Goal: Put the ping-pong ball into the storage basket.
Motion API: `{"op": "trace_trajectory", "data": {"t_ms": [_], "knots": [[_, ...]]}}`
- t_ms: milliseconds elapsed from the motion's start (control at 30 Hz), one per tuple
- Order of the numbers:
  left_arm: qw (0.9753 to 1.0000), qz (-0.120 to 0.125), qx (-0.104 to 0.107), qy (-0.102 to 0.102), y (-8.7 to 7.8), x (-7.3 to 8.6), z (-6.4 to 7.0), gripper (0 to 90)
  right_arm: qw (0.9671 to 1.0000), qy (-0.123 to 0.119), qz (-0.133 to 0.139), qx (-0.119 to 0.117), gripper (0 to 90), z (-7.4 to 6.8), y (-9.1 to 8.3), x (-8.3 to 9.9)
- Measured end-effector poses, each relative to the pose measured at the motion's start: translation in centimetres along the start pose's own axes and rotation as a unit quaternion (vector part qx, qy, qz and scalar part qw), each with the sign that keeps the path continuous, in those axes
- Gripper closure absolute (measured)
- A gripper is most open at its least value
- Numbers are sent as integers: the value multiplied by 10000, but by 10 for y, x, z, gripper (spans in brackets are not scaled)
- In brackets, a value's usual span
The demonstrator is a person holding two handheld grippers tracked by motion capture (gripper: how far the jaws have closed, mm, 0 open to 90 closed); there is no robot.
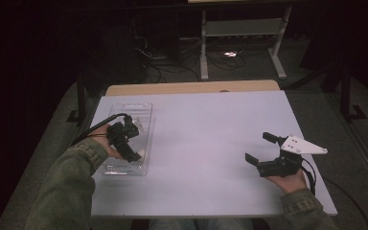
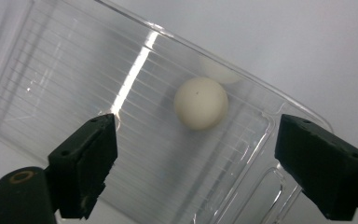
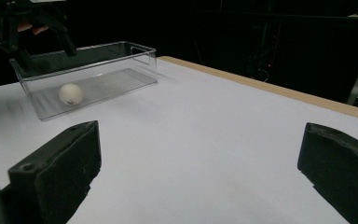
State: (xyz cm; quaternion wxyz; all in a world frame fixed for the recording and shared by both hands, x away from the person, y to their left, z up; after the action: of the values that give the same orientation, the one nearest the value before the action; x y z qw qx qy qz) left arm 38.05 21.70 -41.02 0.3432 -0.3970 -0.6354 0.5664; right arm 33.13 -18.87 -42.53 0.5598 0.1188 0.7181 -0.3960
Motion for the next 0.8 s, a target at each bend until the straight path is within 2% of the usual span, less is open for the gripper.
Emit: {"op": "trace_trajectory", "data": {"t_ms": [233,367,800], "knots": [[9990,386,-165,-144,-11,1,0,12,10000,3,30,30,0,1,-2,-1],[9972,666,-186,-277,-15,2,-1,0,10000,-8,36,40,0,1,-2,-1],[9929,1108,-236,-376,-21,8,5,0,10000,-6,29,48,0,1,-2,0]]}}
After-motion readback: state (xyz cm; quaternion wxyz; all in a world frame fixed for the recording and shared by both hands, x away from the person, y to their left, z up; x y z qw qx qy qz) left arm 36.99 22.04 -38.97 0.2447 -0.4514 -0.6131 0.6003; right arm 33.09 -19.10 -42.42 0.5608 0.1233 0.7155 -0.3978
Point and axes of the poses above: each handheld gripper's, and its own axes: y roughly forward along the jaws, x roughly out of its underside, z roughly to its right, the point moved 7 cm from there along y, roughly forward along the jaws, and after that the axes turned 13 degrees about -z, right-handed, at the moved point
